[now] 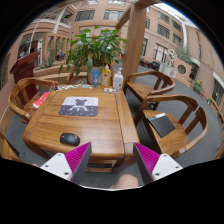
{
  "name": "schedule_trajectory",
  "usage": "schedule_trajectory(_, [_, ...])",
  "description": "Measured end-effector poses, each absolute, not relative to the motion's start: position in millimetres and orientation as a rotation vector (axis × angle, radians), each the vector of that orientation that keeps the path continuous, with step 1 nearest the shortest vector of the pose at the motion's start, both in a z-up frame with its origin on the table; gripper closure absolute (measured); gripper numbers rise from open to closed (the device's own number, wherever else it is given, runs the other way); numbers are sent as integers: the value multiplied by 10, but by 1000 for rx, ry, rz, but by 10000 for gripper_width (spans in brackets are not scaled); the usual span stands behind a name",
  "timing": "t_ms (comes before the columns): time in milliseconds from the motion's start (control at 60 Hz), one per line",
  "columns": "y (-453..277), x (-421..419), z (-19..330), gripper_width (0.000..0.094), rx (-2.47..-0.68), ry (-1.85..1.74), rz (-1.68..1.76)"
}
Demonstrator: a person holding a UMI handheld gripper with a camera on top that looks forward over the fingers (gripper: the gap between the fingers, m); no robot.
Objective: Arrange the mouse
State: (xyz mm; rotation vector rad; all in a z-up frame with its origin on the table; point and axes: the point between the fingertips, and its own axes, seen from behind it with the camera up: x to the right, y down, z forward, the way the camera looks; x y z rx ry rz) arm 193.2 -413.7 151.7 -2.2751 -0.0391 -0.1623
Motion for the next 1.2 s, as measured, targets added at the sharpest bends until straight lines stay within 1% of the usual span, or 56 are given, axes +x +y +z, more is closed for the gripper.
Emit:
schedule_trajectory(100, [-4155,1937,1421,81,-2291,-34,-159])
schedule_trajectory(283, [-4196,1835,939,79,-2329,-46,-134])
schedule_trajectory(467, [-4169,1248,388,73,-2336,-141,-2])
schedule_trajectory(533, [-4075,1019,260,79,-2318,-168,46])
schedule_trajectory(683, [-3738,645,90,76,-2259,-188,106])
schedule_trajectory(817, [-3438,557,-43,78,-2230,-228,69])
schedule_trajectory(950, [-3196,460,-85,80,-2205,-252,83])
schedule_trajectory(1200, [-2644,448,-97,80,-2175,-193,72])
